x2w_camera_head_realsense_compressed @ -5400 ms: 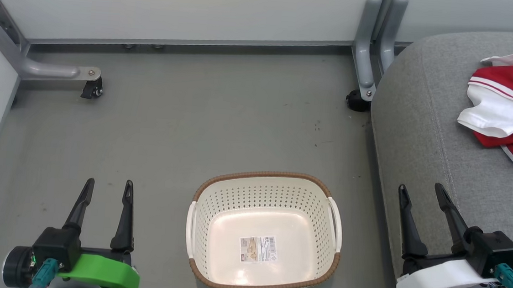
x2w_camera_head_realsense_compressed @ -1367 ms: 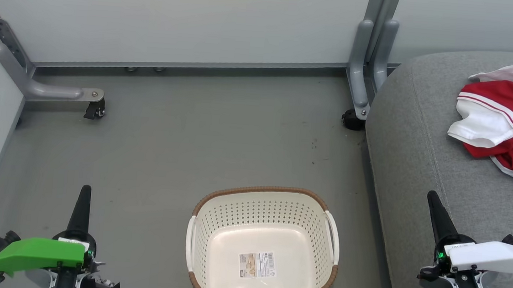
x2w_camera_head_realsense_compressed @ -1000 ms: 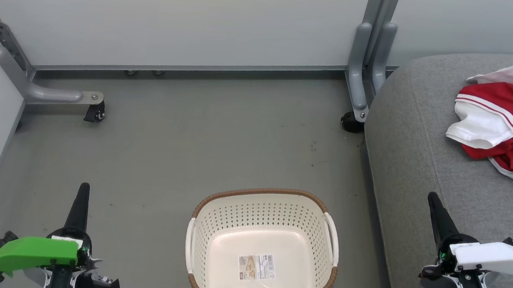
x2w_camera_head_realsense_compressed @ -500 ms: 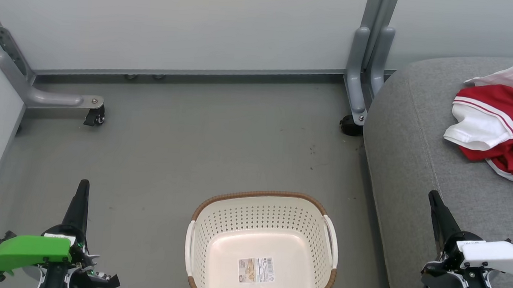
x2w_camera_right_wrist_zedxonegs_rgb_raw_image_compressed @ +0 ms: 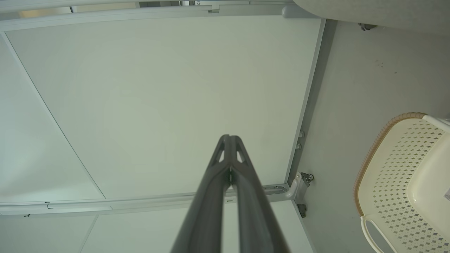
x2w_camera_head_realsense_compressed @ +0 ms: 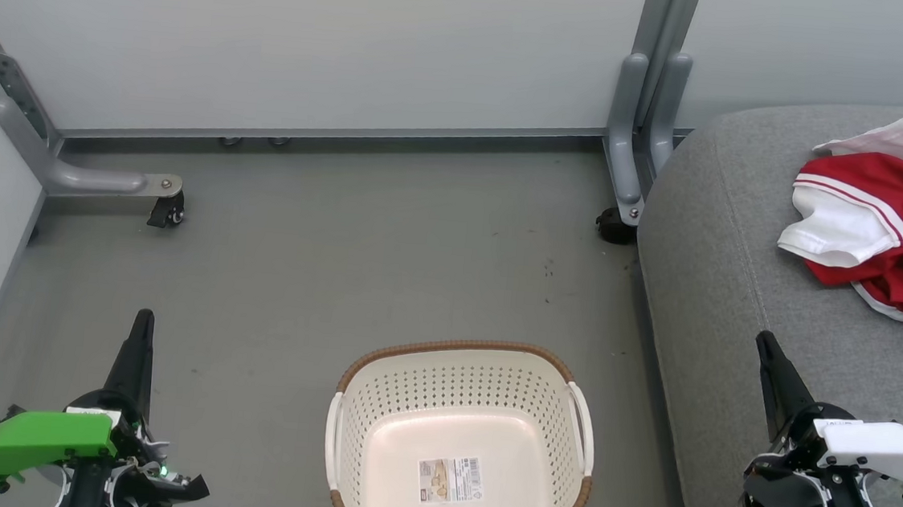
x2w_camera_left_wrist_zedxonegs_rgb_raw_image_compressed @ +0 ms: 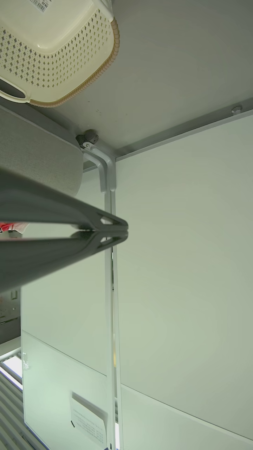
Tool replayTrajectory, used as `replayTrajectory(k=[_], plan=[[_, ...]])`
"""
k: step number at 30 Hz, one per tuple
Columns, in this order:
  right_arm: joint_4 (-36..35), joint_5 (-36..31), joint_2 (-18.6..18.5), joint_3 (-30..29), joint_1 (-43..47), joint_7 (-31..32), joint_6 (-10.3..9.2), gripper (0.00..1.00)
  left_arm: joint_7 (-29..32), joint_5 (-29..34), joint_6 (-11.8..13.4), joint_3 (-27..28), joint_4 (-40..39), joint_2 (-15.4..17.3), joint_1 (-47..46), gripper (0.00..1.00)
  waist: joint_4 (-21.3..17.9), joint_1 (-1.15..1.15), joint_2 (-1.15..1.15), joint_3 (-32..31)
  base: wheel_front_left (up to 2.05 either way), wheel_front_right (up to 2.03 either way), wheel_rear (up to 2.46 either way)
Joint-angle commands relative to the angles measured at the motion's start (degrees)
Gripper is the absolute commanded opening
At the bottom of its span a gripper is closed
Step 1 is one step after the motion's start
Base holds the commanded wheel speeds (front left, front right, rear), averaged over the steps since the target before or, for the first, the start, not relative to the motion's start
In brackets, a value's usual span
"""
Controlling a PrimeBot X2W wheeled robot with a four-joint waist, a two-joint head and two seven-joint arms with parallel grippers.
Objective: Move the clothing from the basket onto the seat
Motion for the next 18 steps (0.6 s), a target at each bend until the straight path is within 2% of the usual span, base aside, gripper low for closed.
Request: replayTrajectory(k=[1,18], plan=[[0.1,0.2,-0.1,-0.1,-0.3,0.4,0.02,0.0,0.2,-0.2,-0.4,0.1,0.0,0.0,-0.6,0.0,0.0,0.0,0.0,0.0,0.0,0.0,0.0],[0.2,-0.4,0.3,-0.6,-0.4,0.6,0.02,0.0,0.2,-0.2,-0.4,0.1,0.0,0.0,-0.6,0.0,0.0,0.0,0.0,0.0,0.0,0.0,0.0]])
